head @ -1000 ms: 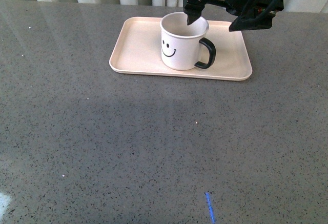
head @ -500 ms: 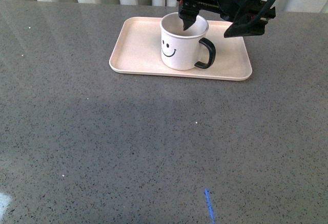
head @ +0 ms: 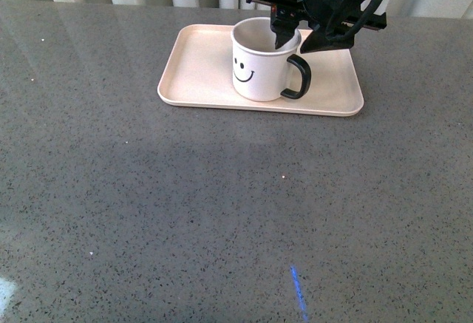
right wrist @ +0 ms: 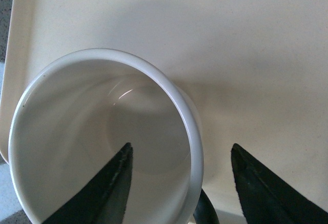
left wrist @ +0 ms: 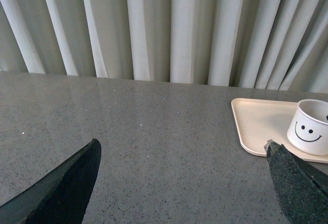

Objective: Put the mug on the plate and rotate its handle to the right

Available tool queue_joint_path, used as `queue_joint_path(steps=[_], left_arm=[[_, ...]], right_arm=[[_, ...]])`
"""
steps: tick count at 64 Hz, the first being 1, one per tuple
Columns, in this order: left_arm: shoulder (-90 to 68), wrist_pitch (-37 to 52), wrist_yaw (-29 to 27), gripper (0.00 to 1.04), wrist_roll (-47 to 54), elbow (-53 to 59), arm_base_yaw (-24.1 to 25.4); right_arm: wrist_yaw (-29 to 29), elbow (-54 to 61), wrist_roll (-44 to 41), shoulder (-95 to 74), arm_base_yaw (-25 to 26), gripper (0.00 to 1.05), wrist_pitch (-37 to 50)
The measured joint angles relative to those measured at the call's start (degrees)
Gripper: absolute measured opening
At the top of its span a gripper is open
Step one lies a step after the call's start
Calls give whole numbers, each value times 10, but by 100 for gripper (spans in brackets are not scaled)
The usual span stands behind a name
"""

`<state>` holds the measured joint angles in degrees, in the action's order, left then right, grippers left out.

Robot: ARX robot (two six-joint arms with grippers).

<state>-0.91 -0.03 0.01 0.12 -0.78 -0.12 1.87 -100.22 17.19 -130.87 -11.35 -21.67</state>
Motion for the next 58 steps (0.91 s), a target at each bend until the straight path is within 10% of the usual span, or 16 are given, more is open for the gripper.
queue_joint_path(steps=[12,58], left_arm=[[0,0,0,96,0,0,0],[0,0,0,96,0,0,0]], right_arm=[[-3,-15,16,-7,0,1,-14],[40,-87,-243,-5,22,2,-87]])
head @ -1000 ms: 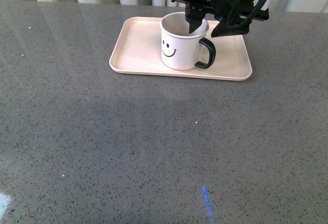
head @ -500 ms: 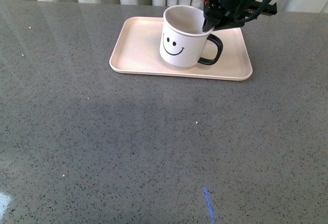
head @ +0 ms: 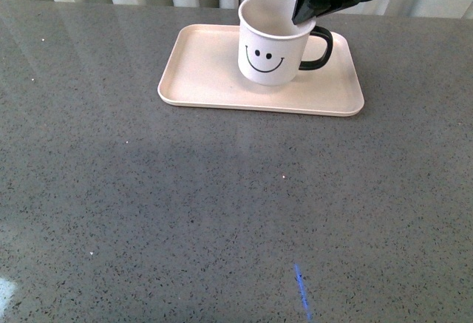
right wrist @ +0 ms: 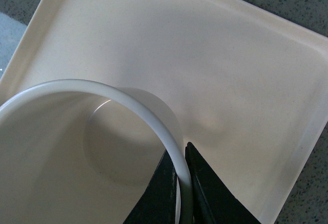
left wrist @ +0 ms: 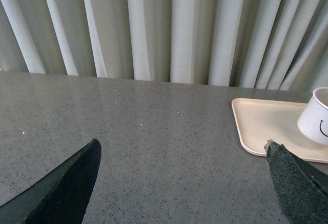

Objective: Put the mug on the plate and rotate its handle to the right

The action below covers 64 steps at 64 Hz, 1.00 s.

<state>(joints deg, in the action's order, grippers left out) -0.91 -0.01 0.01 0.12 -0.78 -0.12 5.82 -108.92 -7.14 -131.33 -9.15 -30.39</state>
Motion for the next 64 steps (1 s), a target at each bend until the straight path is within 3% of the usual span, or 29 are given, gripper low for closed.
queue_joint_path(steps=[64], left_arm=[[0,0,0,96,0,0,0]], right_arm=[[-1,-65,-74,-63,-6,2,-21]])
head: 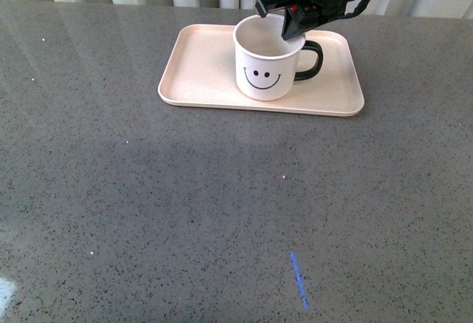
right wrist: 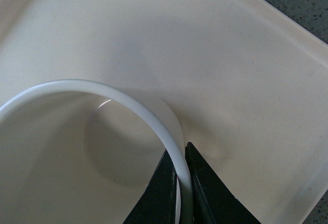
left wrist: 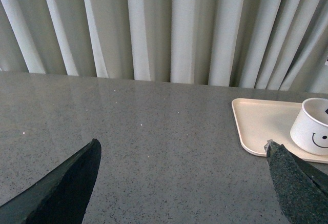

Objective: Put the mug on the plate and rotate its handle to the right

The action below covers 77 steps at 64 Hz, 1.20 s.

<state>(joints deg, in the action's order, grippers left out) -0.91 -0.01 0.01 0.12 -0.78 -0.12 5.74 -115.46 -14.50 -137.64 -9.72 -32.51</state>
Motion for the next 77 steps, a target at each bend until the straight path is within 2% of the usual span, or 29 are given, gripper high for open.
queue_joint_path(steps=[52,71,77], left_arm=[[0,0,0,96,0,0,0],[0,0,0,96,0,0,0],[0,0,0,96,0,0,0]], right_arm=[[-4,0,-19,-3,0,2,18],[-6,0,-32,-3,0,47,21],[-2,0,-33,-3,0,66,21]])
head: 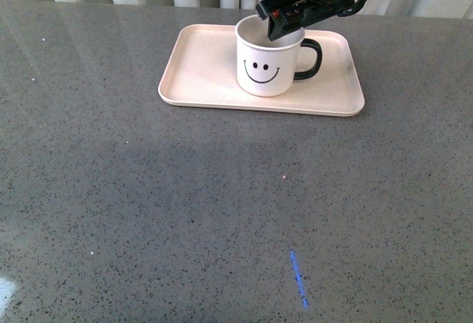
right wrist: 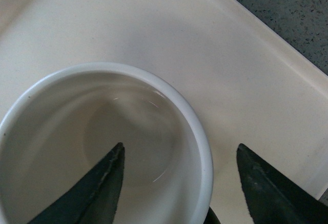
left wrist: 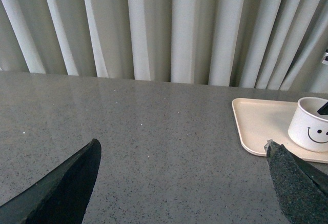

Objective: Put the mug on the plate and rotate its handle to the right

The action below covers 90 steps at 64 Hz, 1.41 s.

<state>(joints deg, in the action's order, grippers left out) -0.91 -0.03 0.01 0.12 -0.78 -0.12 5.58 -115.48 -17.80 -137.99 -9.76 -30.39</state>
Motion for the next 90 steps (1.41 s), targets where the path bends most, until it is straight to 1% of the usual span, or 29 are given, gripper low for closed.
queue_joint_path(steps=[4,7,10,22,35,42,47,51,53,61,69,70,71,72,73,74,75,76,77,78,80,81,82,83,86,89,90], left_arm=[[0,0,0,96,0,0,0],[0,0,0,96,0,0,0],[0,0,0,96,0,0,0],[0,0,0,96,0,0,0],[0,0,0,96,0,0,0],[0,0,0,96,0,0,0],[0,0,0,96,0,0,0],[0,0,0,96,0,0,0],[0,0,0,96,0,0,0],[0,0,0,96,0,0,0],[0,0,0,96,0,0,0],[0,0,0,96,0,0,0],[0,0,0,96,0,0,0],[0,0,0,96,0,0,0],[0,0,0,96,0,0,0],[0,0,0,96,0,0,0],[0,0,0,96,0,0,0],[0,0,0,96,0,0,0],[0,0,0,96,0,0,0],[0,0,0,96,0,0,0],[0,0,0,96,0,0,0],[0,0,0,96,0,0,0],[0,0,0,96,0,0,0],[0,0,0,96,0,0,0],[0,0,0,96,0,0,0],[0,0,0,96,0,0,0],[0,0,0,96,0,0,0]], right_arm=[[1,0,0,0,0,82,4],[2,0,0,0,0,85,4],[3,0,0,0,0,83,6],[41,8,5,27,9,84,14],[57,45,11,82,21,84,33],[80,86,14,116,26,84,51],[105,126,18,147,30,87,70],[135,169,20,183,33,95,92],[149,192,23,203,35,97,105],[207,282,28,291,43,95,159],[214,306,28,335,47,96,169],[206,309,34,337,46,95,176],[171,327,48,345,43,93,216],[159,339,51,349,42,91,245],[94,367,69,356,38,88,307],[70,381,73,360,37,86,337],[26,411,93,367,36,83,397],[6,427,100,370,35,81,428],[-28,458,110,376,34,77,481],[-43,474,118,379,34,75,506],[-90,536,136,393,35,69,595],[-96,551,139,396,35,67,614],[-104,585,144,407,37,63,655],[-105,593,147,409,38,62,664],[-106,651,156,435,42,53,725],[-105,689,162,459,45,46,756],[-105,710,164,473,47,41,770]])
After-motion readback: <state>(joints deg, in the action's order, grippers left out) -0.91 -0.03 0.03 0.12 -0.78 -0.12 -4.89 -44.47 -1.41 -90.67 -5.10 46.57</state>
